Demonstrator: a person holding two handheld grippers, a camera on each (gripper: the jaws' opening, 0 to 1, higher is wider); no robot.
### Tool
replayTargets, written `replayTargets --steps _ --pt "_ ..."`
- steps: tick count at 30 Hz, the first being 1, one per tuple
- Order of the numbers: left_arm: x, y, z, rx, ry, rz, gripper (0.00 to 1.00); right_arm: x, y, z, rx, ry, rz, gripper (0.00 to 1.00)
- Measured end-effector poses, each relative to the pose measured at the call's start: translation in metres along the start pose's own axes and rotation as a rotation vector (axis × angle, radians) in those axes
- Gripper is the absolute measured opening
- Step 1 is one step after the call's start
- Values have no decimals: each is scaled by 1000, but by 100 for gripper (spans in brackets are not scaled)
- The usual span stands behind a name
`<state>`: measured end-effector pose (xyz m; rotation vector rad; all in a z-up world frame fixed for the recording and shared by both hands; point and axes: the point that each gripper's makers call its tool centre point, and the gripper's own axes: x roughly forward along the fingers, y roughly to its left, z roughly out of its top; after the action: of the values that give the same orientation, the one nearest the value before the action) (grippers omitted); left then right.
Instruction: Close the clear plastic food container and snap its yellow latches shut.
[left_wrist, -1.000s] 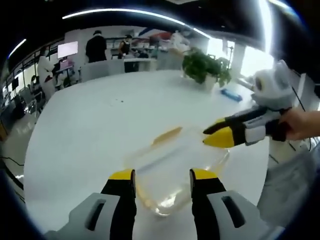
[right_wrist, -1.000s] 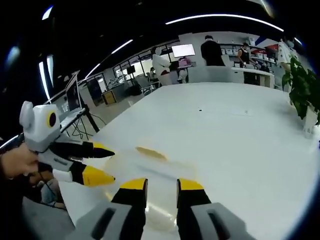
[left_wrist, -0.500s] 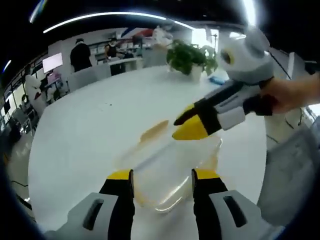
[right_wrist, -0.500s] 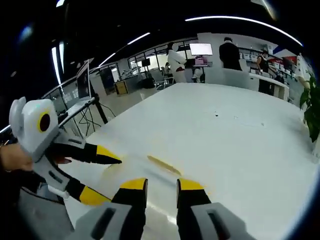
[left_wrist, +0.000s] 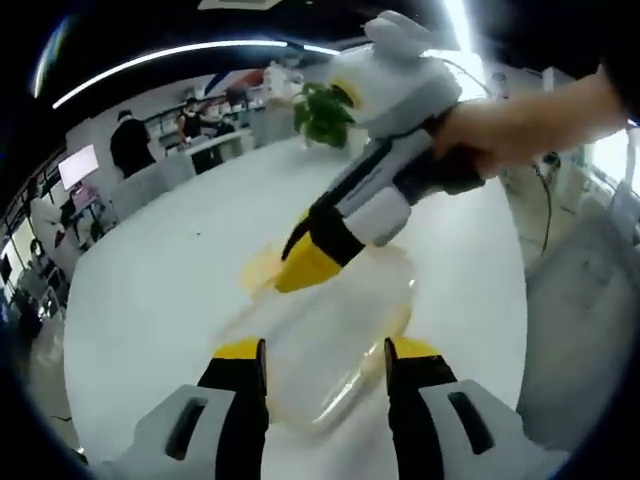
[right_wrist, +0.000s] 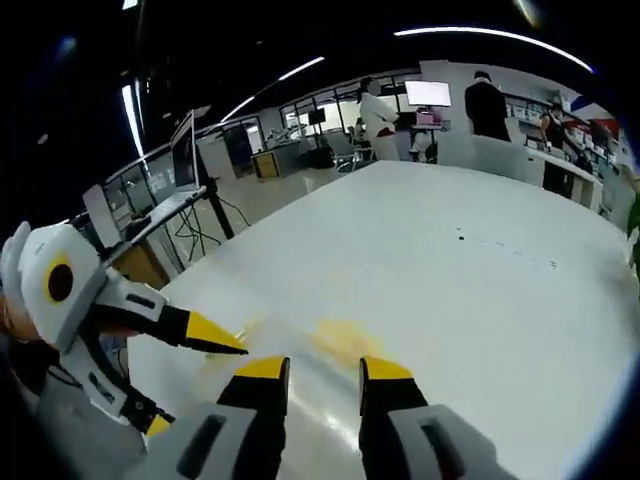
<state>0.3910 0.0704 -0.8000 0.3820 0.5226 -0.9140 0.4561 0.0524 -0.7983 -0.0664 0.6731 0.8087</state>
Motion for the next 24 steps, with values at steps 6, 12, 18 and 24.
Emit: replayTargets --steps 6,12,18,24 --pt "2 -6 -8 53 35 -34 47 5 -2 2 -52 39 68 27" --pt "4 -5 -8 68 31 -32 47 10 -3 -5 -142 107 109 28" --pt "6 -5 -8 95 30 -36 47 13 -1 -7 -168 141 146 31" --pt "9 -6 -7 130 35 -36 49 15 4 -10 -204 211 193 35"
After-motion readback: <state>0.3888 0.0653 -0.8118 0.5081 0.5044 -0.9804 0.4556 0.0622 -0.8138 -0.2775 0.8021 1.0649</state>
